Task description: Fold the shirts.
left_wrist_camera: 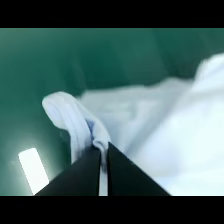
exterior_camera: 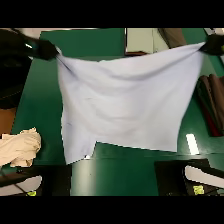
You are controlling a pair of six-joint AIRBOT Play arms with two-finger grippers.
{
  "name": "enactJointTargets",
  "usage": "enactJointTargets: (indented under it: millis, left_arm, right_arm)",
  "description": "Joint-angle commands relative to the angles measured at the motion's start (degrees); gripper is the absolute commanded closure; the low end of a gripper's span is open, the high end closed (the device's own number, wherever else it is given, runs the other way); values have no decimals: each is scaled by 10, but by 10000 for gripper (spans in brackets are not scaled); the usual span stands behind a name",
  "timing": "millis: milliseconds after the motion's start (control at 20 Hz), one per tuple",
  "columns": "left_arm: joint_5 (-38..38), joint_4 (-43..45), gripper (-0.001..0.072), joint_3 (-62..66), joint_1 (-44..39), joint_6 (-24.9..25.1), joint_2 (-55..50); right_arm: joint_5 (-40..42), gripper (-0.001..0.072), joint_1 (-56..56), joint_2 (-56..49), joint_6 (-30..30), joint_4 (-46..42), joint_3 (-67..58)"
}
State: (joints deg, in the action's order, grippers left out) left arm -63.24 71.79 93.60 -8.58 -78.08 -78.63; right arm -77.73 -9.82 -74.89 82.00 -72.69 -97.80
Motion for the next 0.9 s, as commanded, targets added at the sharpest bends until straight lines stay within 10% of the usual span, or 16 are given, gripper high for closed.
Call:
enactJointTargets:
  millis: [0, 200, 250, 300, 550, 850]
  left_arm:
    - [30, -2, 677, -21, 0, 2, -125]
    - [52, 5, 648, -18, 2, 1, -149]
    - [47, 4, 372, -14, 8, 1, -145]
    - [31, 6, 155, -8, 19, -10, -138]
    - [-69, 0, 157, -34, 120, -20, -57]
    - [-66, 0, 156, -317, 209, -9, 122]
  right_arm:
    - [38, 696, 46, -113, 0, -28, 8]
    - [21, 631, 59, -196, 0, -7, -76]
    - [10, 401, 58, -207, 0, 2, -99]
    - [-4, 335, 53, -212, 0, 9, -116]
    - [-92, 335, 2, -158, -29, 26, -70]
    - [-76, 337, -113, 10, -54, 26, 277]
